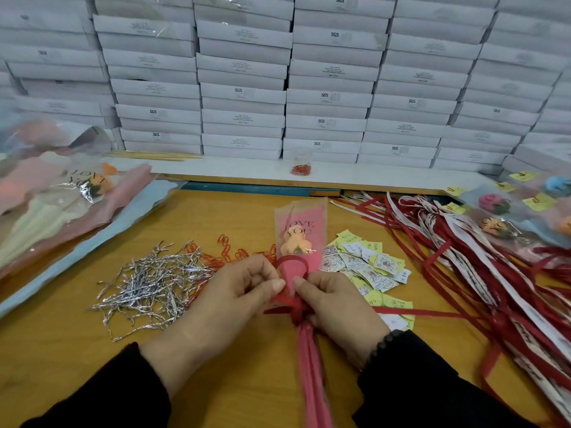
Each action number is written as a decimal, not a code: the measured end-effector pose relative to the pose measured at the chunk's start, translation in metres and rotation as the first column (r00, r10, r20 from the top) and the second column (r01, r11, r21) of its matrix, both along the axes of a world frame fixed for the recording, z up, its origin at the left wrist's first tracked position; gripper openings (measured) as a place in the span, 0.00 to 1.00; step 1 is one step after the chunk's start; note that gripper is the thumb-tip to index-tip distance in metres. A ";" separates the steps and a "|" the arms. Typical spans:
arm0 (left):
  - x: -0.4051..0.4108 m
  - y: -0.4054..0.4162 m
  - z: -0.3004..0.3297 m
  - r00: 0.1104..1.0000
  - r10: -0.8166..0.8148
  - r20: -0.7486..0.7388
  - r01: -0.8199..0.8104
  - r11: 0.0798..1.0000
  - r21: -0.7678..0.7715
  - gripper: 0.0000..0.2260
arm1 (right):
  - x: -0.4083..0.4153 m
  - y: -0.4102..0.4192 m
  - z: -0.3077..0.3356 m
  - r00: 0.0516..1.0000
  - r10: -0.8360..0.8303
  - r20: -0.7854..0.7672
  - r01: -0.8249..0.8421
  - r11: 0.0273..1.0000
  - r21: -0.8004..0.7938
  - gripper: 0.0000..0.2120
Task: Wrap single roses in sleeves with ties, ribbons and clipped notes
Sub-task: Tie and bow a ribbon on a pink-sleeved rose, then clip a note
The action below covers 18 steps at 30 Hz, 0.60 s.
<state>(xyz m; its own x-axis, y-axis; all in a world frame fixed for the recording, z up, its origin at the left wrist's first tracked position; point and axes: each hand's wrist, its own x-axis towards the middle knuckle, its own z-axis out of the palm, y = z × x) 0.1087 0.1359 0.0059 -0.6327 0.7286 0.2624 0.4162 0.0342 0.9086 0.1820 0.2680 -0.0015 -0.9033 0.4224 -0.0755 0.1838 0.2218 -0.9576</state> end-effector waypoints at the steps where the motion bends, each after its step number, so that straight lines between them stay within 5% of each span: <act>1: -0.004 -0.004 0.002 0.998 -0.009 -0.063 0.004 0.997 -0.083 0.10 | 0.000 0.000 -0.001 1.000 -0.002 0.008 0.002 1.000 0.018 0.15; 3: -0.014 -0.010 0.004 0.950 -0.022 -0.313 -0.078 0.950 -0.303 0.14 | -0.001 0.001 -0.003 1.000 -0.004 0.019 0.004 0.999 0.045 0.15; 6: -0.021 -0.017 0.010 0.698 -0.013 -0.716 -0.381 0.840 -0.386 0.12 | -0.001 0.004 -0.002 1.000 -0.012 0.018 0.012 1.000 0.026 0.17; 10: -0.032 -0.030 0.016 0.564 0.095 -0.821 -0.620 0.705 -0.344 0.06 | 0.002 0.007 0.001 1.000 -0.031 0.001 0.031 0.998 -0.055 0.18; 13: -0.033 -0.035 0.016 0.662 -0.045 -0.748 -0.565 0.626 -0.538 0.16 | 0.003 0.004 0.001 1.000 -0.014 -0.012 0.013 0.998 -0.055 0.17; 15: -0.023 -0.032 0.015 0.794 -0.027 -0.608 -0.400 0.730 -0.555 0.18 | 0.002 0.002 0.002 1.000 -0.013 -0.022 0.012 0.997 -0.073 0.17; 18: -0.003 -0.017 0.009 0.915 0.072 -0.397 -0.218 0.916 -0.336 0.14 | 0.003 0.001 0.003 0.999 -0.013 -0.050 0.008 0.995 -0.098 0.14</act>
